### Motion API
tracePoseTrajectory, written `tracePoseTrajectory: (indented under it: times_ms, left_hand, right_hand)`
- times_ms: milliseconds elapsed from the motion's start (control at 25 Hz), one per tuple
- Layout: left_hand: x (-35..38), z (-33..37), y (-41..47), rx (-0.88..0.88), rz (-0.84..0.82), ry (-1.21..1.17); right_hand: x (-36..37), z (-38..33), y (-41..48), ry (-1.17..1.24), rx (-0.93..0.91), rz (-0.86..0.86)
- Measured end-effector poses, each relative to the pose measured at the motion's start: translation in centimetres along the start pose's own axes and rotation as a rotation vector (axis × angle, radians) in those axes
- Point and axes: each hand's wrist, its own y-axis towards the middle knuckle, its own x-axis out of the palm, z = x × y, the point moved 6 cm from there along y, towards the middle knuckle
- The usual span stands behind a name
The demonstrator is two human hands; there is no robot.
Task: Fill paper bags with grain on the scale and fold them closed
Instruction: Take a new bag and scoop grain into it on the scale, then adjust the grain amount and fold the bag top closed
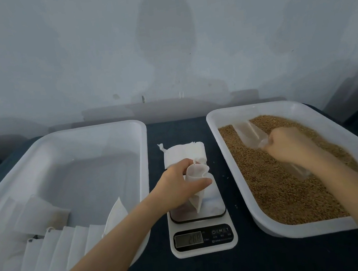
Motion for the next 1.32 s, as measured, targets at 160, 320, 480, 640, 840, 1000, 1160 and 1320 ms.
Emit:
tracePoseTrajectory:
  times_ms: [160,320,480,640,840,1000,1160,1320]
  left_hand:
    - [0.1,-0.1,0.0,-0.011,-0.003,0.008]
    - [0.0,-0.1,0.0,-0.004,-0.004,0.006]
    - [0.0,-0.1,0.1,-0.010,-0.008,0.000]
    - [0.0,-0.2,0.2,0.000,-0.009,0.003]
    - [-0.1,0.1,0.2,0.044,0.015,-0.027]
    - [-0.3,0.2,0.2,0.061,0.001,-0.021]
    - [0.1,-0.3,0.0,0.011,-0.097,-0.067]
    - [-0.7,-0.4,0.1,0.000,-0.027,-0.195]
  right_hand:
    - [3.2,-0.9,1.8,0.000,0.016,-0.033]
    - [5.0,-2.2,2.0,0.033,-0.019,-0.091]
    - [5.1,-1.8,1.3,0.014,0.038,-0.150]
    - [0.7,-4.7,-1.3,0.111,-0.160,0.198]
    - [0.6,-12.0,-7.4,0.393,-0.666,-0.106]
    - [3.4,-12.6,-7.0,0.358,-0.674,-0.217]
    - [4.0,-11.6,-6.0,0.435,-0.657,-0.099]
    - [3.7,-11.0,-5.8,0.511,-0.658,-0.013]
